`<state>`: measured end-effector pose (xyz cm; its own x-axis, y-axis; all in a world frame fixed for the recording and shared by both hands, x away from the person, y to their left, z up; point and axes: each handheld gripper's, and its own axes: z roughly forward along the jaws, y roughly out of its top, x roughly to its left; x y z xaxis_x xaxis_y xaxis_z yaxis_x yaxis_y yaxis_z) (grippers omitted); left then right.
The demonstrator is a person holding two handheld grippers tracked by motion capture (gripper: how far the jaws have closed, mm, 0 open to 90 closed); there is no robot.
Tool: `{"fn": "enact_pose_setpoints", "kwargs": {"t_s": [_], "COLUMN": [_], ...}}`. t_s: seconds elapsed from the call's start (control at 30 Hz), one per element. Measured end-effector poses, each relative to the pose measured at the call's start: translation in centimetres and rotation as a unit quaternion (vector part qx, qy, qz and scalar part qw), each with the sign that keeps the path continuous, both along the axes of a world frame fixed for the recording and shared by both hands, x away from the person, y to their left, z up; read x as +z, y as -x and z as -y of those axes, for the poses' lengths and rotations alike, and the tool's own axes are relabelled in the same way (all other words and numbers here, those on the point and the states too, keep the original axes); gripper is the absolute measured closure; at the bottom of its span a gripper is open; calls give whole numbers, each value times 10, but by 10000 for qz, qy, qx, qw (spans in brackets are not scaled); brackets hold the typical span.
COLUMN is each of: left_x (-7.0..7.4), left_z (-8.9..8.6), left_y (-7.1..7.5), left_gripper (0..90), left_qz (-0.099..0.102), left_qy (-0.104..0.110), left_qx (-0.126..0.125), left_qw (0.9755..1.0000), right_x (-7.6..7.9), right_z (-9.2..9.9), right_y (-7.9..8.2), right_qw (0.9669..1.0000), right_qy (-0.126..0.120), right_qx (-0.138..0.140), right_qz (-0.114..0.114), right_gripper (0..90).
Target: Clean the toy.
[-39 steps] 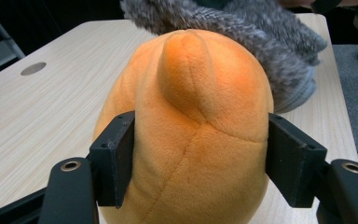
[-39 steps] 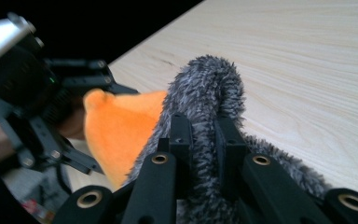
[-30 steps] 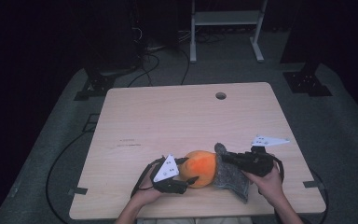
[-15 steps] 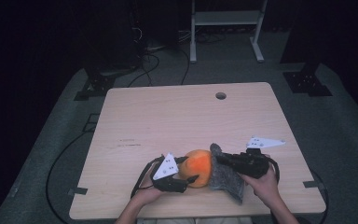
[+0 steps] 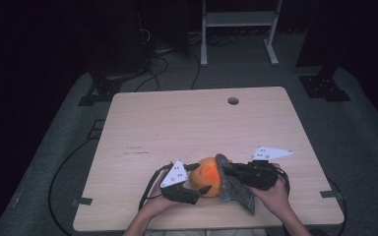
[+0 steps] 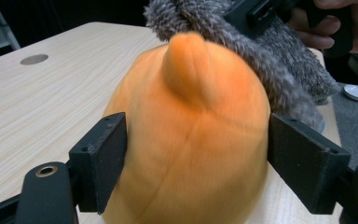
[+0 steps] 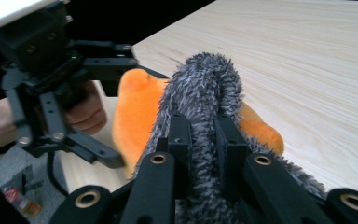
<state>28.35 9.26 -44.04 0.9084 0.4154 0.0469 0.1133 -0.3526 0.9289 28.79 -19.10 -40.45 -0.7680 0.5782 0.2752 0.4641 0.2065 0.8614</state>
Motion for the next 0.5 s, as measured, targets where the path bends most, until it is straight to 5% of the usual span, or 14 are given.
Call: {"fn": "enact_pose_setpoints", "kwargs": {"t_s": [0.13,0.27,0.33,0.5], "left_x": [-1,0,1,0], "left_z": [5,8,6,7], "left_y": [2,4,4,4], "left_gripper": [328,360,344,339], "left_qz": [106,178,172,150], "left_qy": [-134,-198,-195,-188], "left_qx": [77,65,1,-24], "left_qw": [9998,9996,9997,9997], "right_x": [2,11,11,5], "right_z": [0,-14,-16,-5], "right_y": [0,10,11,2], "right_qw": [9999,9991,9992,9999], "right_qy": [-98,-233,-93,-144], "right_qx": [-21,307,296,22], "right_qz": [-21,164,259,66], "right_gripper": [791,789,787,789]}}
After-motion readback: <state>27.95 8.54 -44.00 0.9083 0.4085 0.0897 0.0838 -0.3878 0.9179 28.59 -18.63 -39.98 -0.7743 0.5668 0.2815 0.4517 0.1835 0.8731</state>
